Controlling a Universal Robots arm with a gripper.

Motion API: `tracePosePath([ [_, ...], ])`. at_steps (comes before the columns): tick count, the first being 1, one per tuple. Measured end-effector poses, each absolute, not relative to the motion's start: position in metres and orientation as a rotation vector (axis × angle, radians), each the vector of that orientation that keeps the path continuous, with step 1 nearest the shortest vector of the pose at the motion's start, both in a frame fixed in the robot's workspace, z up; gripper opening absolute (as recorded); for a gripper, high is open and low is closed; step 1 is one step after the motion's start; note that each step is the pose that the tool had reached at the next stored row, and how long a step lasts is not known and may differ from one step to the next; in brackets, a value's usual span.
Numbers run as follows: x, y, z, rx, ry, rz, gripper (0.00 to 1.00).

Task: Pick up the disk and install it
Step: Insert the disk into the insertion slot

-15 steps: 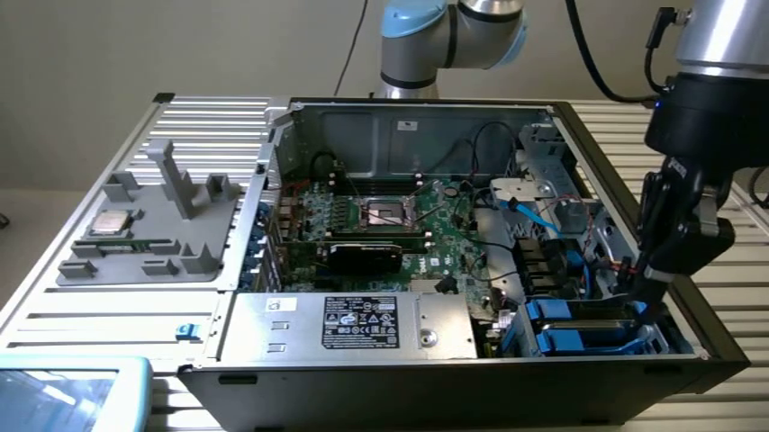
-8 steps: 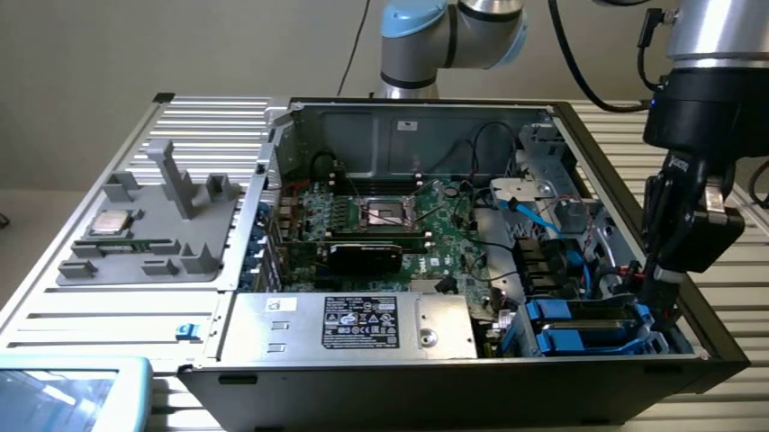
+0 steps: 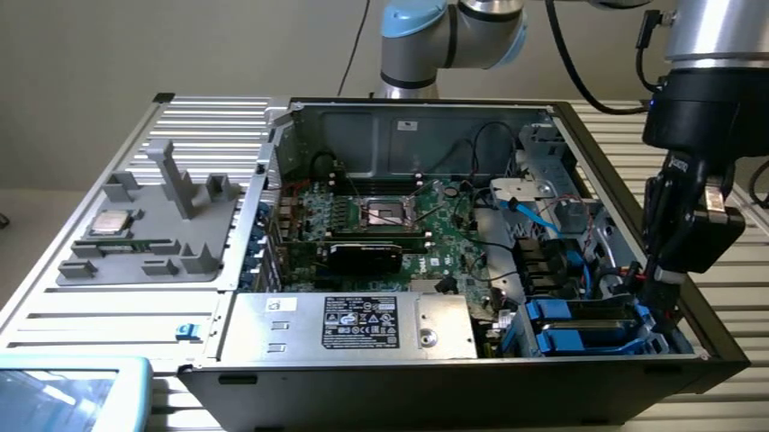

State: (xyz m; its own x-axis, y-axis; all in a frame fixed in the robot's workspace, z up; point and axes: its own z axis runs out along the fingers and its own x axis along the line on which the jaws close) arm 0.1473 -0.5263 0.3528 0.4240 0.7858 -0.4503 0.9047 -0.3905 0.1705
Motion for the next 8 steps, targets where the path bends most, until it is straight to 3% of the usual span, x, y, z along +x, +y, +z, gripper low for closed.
tracePosePath([
  [8,0.1473,-0.5257,0.3492,2.266,1.402,-0.454,0.15],
])
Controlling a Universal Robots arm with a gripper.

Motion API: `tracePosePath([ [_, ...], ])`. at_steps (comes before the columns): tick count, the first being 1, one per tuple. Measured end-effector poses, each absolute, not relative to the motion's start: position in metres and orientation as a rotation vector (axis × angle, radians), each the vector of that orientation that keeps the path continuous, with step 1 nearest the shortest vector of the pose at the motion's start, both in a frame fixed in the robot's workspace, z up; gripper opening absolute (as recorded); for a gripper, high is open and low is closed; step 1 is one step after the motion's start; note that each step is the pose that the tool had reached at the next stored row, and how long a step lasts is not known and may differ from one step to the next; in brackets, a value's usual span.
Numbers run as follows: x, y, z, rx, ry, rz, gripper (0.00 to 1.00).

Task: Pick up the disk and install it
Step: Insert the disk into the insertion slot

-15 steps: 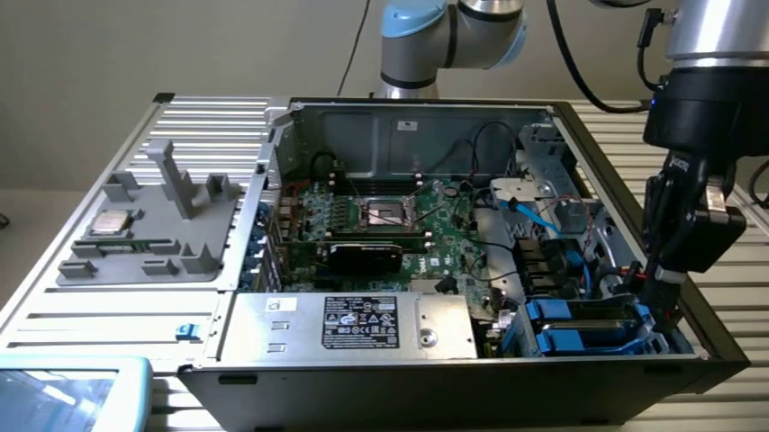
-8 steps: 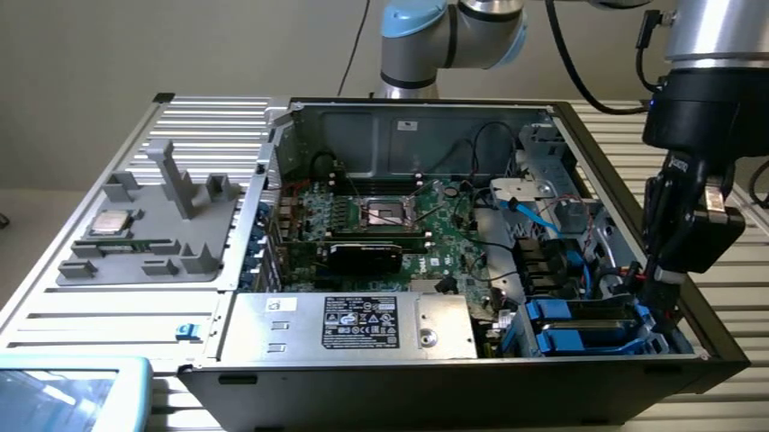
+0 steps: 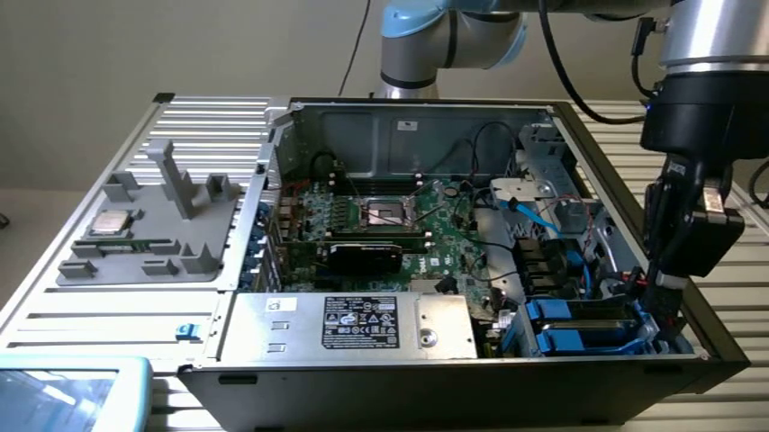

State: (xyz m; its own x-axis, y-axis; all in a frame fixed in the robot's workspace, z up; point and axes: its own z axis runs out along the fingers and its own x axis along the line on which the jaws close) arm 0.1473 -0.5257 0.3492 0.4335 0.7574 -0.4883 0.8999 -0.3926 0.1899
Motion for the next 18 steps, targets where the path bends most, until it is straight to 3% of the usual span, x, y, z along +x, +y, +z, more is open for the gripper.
tracePosePath([
  [18,0.147,-0.521,0.331,2.264,1.343,-0.488,0.15],
])
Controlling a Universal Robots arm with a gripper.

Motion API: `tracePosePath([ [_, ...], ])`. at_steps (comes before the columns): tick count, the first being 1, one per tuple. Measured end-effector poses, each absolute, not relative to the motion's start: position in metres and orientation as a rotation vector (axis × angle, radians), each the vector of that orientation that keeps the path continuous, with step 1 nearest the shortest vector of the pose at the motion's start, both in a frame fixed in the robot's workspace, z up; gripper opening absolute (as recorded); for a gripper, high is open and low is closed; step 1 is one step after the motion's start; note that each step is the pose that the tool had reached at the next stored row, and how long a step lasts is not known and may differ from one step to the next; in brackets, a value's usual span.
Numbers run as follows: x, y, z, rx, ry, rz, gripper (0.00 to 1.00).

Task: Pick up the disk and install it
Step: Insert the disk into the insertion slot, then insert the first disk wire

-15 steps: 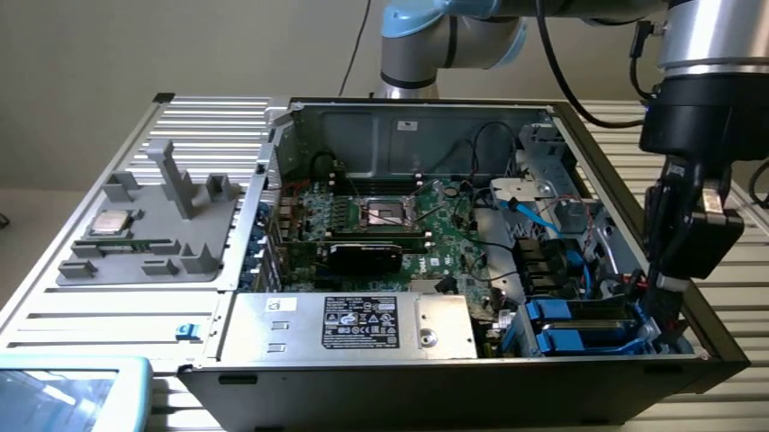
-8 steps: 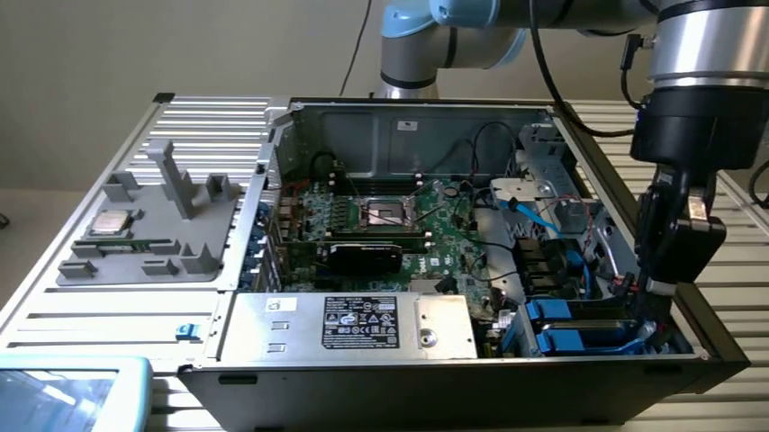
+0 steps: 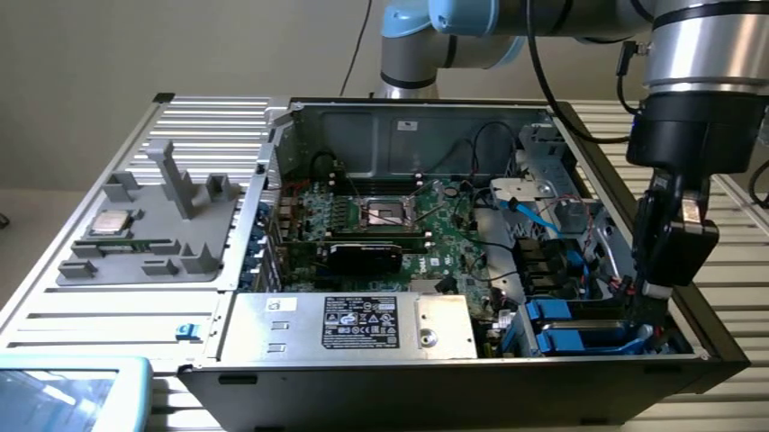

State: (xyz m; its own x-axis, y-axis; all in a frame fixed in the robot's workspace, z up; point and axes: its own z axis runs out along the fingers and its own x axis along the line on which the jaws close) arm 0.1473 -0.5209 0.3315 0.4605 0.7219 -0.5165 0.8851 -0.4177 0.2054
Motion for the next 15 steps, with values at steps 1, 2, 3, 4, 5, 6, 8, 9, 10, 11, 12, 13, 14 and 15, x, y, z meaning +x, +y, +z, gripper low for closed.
tracePosePath([
  [1,0.1473,-0.5205,0.3314,2.264,1.343,-0.488,0.15],
  [2,0.1473,-0.5202,0.3314,2.264,1.342,-0.489,0.15],
  [3,0.1473,-0.5200,0.3313,2.264,1.340,-0.490,0.15],
  [4,0.1473,-0.5197,0.3313,2.263,1.338,-0.491,0.15],
  [5,0.1473,-0.5193,0.3313,2.262,1.336,-0.493,0.15],
  [6,0.1473,-0.5190,0.3313,2.262,1.333,-0.494,0.15],
  [8,0.1474,-0.5188,0.3312,2.265,1.325,-0.498,0.15],
  [9,0.1473,-0.5186,0.3310,2.267,1.321,-0.499,0.15],
  [10,0.1473,-0.5184,0.3309,2.269,1.318,-0.501,0.15],
  [11,0.1473,-0.5179,0.3308,2.270,1.316,-0.502,0.15],
  [12,0.1473,-0.5171,0.3308,2.270,1.314,-0.502,0.15],
  [13,0.1473,-0.5158,0.3307,2.270,1.314,-0.502,0.15],
  [14,0.1473,-0.5145,0.3307,2.270,1.313,-0.503,0.15],
  [15,0.1473,-0.5133,0.3307,2.269,1.313,-0.503,0.15],
])
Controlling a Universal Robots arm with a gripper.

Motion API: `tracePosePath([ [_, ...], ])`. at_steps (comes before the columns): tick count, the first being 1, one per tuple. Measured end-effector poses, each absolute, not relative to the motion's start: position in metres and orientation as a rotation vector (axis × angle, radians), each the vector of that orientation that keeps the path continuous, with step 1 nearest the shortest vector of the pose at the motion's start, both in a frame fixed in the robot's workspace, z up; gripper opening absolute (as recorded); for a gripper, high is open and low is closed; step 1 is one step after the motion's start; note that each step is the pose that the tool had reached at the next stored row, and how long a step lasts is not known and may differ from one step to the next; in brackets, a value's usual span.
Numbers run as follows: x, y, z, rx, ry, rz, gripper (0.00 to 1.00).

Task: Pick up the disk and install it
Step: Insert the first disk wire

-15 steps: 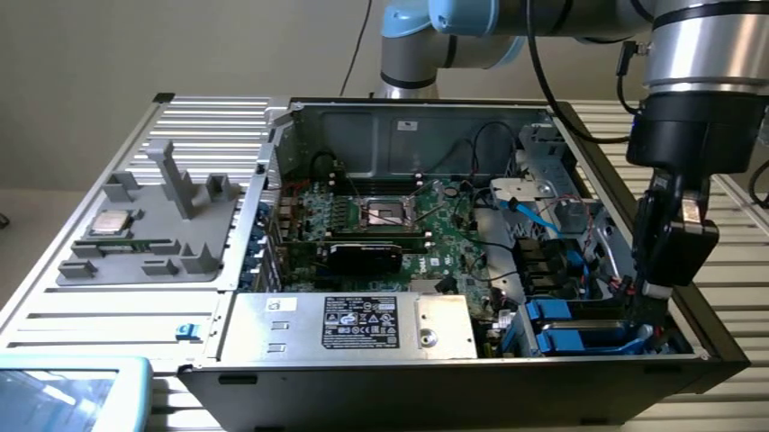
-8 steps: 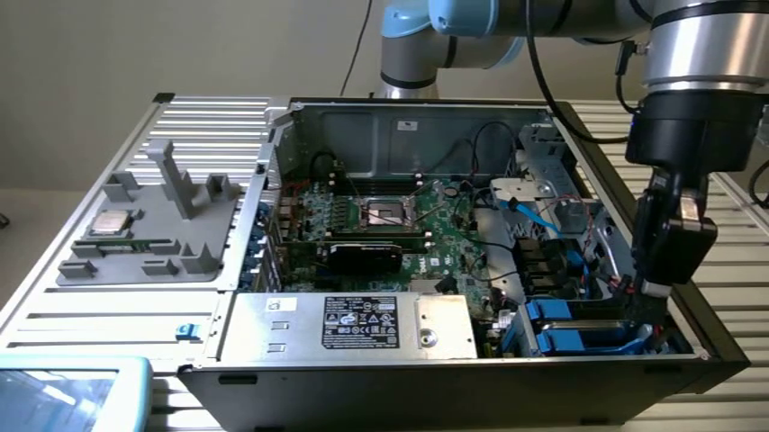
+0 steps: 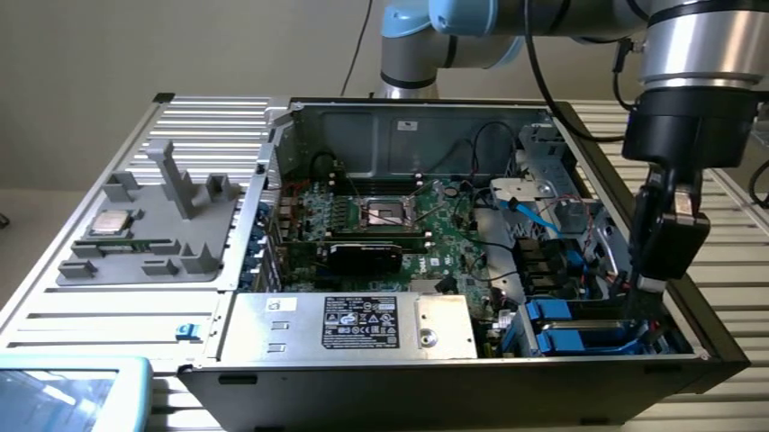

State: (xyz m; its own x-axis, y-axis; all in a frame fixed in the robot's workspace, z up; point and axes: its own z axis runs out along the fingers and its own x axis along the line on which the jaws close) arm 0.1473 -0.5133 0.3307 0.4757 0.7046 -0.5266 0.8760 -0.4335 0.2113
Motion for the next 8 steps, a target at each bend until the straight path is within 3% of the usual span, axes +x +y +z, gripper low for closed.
tracePosePath([
  [8,0.1473,-0.5079,0.3307,2.242,1.291,-0.523,0.15],
])
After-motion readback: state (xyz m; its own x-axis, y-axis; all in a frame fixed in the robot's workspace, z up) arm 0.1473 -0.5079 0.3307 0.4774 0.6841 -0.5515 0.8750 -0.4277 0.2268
